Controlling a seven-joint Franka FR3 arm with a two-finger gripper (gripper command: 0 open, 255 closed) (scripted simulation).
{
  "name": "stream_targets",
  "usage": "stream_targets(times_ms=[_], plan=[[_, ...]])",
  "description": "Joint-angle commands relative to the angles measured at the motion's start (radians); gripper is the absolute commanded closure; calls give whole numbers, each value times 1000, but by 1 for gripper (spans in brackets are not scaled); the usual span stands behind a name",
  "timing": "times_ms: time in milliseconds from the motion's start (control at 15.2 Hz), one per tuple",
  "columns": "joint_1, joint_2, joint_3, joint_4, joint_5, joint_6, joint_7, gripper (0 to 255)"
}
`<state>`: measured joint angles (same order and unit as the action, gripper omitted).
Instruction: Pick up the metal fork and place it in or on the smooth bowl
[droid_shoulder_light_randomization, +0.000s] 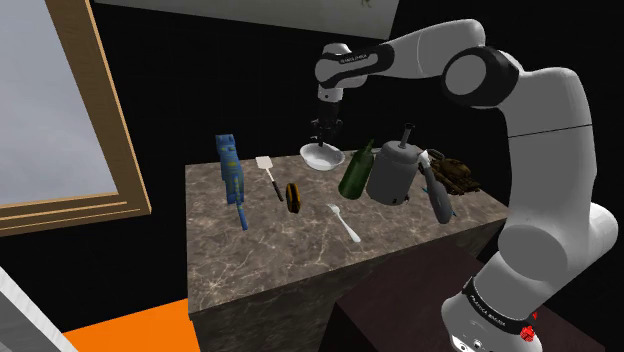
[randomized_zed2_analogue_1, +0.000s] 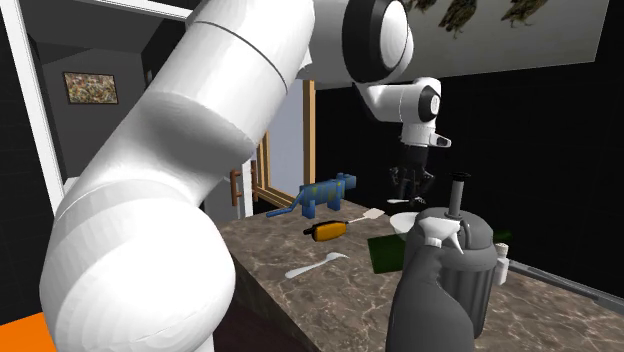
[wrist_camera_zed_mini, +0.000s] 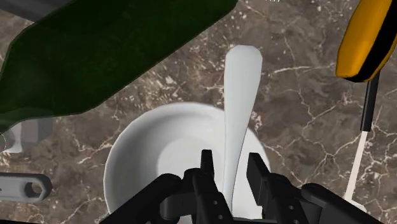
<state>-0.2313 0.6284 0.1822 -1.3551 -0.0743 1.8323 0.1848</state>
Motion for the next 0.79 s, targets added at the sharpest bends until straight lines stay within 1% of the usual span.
stream_targets(times_ms=[0,132,726], plan=[[-9,73,-10,120,-7,-48,-26,255],[-14,155,-20,259,-13,-104,-50,255],[-16,188,-23,194,-17,-7,-49,255]])
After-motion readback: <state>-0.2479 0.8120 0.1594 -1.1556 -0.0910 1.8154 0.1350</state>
